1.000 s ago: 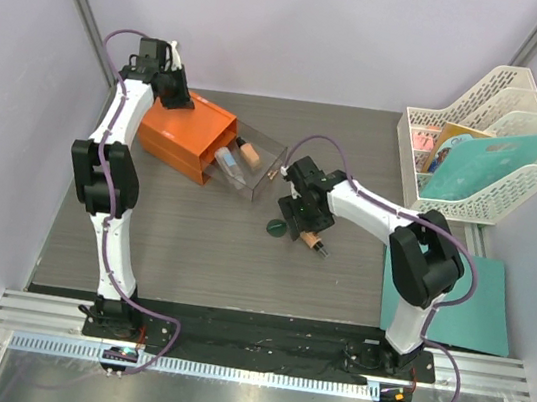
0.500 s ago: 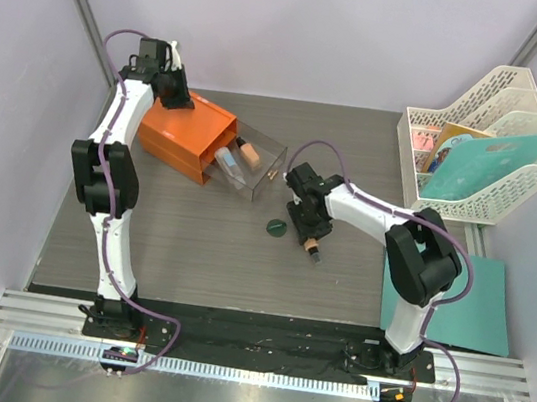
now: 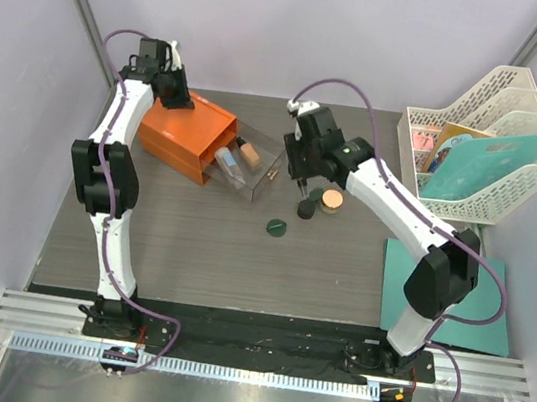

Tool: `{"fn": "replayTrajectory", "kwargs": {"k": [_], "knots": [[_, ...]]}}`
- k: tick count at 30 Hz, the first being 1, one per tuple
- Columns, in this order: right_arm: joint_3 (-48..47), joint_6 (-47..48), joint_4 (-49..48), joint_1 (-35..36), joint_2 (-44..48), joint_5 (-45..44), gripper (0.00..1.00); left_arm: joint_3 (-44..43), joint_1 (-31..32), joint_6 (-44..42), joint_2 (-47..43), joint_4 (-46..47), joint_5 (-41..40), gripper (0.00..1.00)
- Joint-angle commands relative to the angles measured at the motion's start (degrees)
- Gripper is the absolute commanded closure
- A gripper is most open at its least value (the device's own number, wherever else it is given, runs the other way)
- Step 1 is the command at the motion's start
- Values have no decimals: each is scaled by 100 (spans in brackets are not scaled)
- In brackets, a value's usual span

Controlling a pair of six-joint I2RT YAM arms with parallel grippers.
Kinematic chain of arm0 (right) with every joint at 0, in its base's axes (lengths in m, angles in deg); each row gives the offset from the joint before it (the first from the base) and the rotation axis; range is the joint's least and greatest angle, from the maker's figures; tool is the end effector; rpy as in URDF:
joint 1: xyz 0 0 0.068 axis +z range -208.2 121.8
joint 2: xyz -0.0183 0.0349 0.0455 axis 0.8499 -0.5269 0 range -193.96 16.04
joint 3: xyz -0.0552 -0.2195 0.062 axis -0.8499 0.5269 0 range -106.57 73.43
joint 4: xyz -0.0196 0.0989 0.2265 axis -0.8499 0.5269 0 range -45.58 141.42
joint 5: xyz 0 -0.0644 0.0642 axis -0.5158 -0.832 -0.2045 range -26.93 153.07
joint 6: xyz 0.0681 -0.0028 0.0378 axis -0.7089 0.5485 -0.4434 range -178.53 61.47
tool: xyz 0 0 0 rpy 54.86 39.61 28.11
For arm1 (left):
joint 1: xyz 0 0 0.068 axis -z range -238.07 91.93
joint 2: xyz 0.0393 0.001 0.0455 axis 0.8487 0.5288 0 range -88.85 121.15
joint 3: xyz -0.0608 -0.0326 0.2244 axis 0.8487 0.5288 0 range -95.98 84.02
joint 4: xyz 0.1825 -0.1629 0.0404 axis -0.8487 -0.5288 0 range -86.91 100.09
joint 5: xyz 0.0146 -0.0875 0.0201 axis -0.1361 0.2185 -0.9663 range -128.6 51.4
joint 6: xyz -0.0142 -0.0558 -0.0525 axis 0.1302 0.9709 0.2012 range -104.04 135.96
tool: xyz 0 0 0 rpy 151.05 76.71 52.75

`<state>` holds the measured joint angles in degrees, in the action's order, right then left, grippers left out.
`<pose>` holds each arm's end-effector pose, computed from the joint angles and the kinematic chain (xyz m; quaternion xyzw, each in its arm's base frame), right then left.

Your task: Organize the makeup

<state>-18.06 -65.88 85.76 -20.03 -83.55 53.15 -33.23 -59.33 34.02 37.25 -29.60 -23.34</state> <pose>0.3096 0.2288 0.2555 -0.2195 0.9089 0.0589 0.3497 0.4811 -0.0071 0.2151 -0.1092 0.9217 -0.1741 0.3290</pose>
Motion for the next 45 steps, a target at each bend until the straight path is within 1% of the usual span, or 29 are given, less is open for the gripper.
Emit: {"fn": "replayTrajectory", "kwargs": {"k": [1,2,3,4,9,10,13,15,21,22,24,25,27,28,30,31,32,36,39,40,41,42,44,45], "knots": [[-1210,191,-496,-12,-252,243,99,1002,-24,-348,1303,-2703,-850,100],[-1414,191,-496,-12,-376,340,99,1002,-15,-356,1303,-2720,-841,100],[-1608,199,-522,-3,-690,437,99,1002,-24,-356,1303,-2703,-841,100],[-1984,199,-531,-3,-824,638,99,1011,-24,-356,1294,-2703,-841,100],[-2856,86,-645,23,-1606,903,99,1011,-33,-356,1294,-2703,-824,100],[-3040,59,-654,32,-1799,1121,99,1011,-33,-356,1285,-2703,-824,100],[-3174,-3,-610,94,-2011,1272,99,1011,-24,-356,1294,-2703,-824,100],[-3174,-11,-592,138,-2143,1386,96,1020,-33,-356,1285,-2694,-832,100],[-3051,-29,-601,208,-2363,1527,86,1020,-33,-365,1285,-2676,-824,100],[-3068,-38,-592,208,-2398,1571,84,1029,-33,-356,1276,-2676,-832,100],[-3104,-73,-592,208,-2477,1606,76,1020,-33,-356,1276,-2685,-832,100],[-3139,-91,-584,225,-2486,1606,63,1020,-33,-365,1276,-2694,-824,100],[-3156,-91,-583,226,-2521,1598,52,1029,-33,-365,1276,-2694,-824,100],[-3165,-82,-583,226,-2513,1580,45,1029,-33,-365,1285,-2703,-832,100],[-3165,-21,-583,234,-2504,1641,39,1038,-33,-365,1276,-2685,-824,100],[-3157,-29,-583,234,-2486,1615,34,1055,-33,-365,1268,-2685,-832,100],[-3156,-12,-583,226,-2477,1607,33,1064,-33,-374,1259,-2676,-832,100],[-3174,24,-592,234,-2390,1388,32,1064,-41,-365,1268,-2668,-832,100],[-3139,-38,-671,217,-2171,1019,35,1064,-33,-365,1268,-2668,-824,100],[-3043,-99,-732,208,-2074,1018,38,1064,-33,-365,1259,-2668,-832,100],[-2964,-152,-802,191,-1969,791,41,1064,-24,-365,1267,-2676,-824,100],[-2867,-231,-977,121,-1741,719,44,1064,-32,-374,1259,-2676,-832,100],[-2446,-512,-1171,15,-1512,754,61,1073,-33,-365,1259,-2668,-832,100],[-2314,-617,-1312,-142,-1284,832,75,1073,-41,-365,1259,-2668,-824,100]]}}
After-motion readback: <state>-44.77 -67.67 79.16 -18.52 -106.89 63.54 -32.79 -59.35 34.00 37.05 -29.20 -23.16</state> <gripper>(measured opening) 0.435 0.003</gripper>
